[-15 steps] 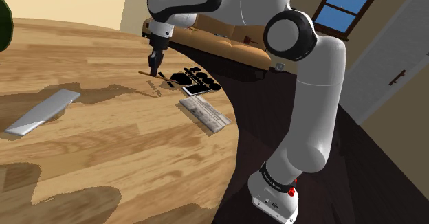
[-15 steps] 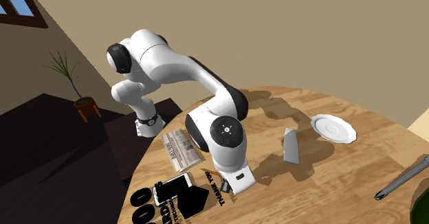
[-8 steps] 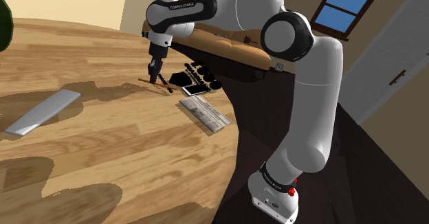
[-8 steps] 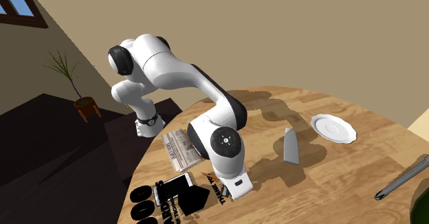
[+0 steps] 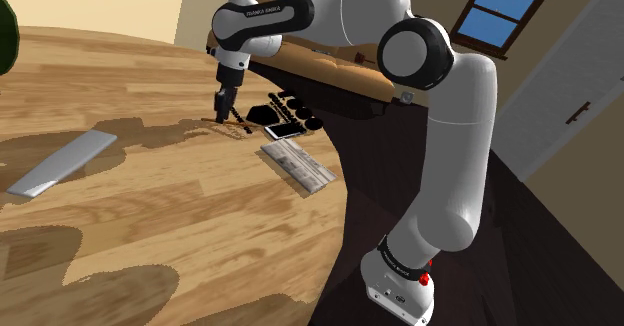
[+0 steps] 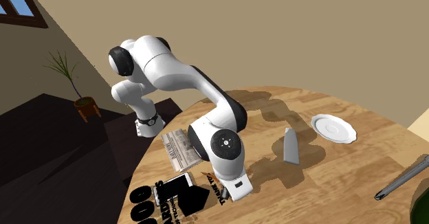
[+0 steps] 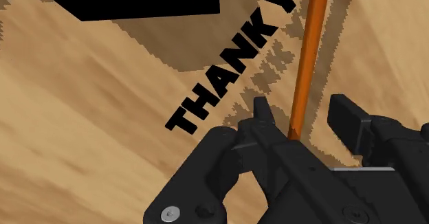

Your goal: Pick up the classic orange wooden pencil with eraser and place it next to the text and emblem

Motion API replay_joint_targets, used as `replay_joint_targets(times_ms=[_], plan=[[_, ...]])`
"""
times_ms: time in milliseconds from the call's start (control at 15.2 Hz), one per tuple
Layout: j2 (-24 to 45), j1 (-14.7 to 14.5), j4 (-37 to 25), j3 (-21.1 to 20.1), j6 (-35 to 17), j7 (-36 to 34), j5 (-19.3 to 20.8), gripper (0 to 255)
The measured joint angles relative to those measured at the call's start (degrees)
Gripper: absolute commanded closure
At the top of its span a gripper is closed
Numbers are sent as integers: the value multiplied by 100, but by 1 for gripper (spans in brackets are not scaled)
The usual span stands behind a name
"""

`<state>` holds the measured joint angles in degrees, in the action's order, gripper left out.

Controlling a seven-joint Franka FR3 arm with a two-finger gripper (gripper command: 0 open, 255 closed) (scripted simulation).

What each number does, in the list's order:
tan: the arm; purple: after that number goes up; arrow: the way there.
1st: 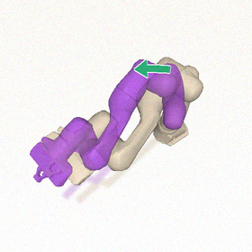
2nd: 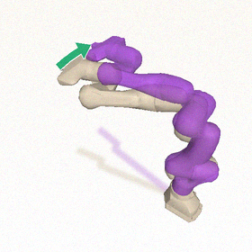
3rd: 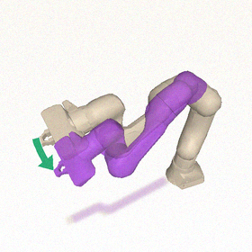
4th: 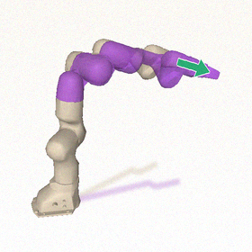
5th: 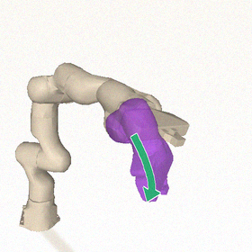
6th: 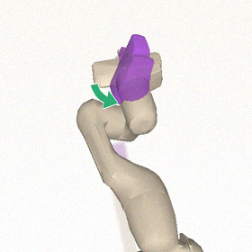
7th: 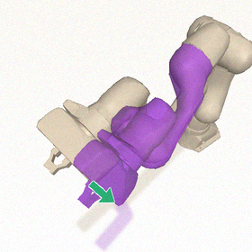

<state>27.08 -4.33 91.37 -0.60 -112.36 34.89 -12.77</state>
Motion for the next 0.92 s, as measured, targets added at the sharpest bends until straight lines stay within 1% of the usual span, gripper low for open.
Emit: replay_joint_targets(times_ms=[330, 660, 924], plan=[[2, 1, 0, 1, 0, 0, 1, 0], [-126, 62, -430, 32, 556, -39, 39, 0], [-124, 77, -529, 38, 660, -41, 45, 0]])
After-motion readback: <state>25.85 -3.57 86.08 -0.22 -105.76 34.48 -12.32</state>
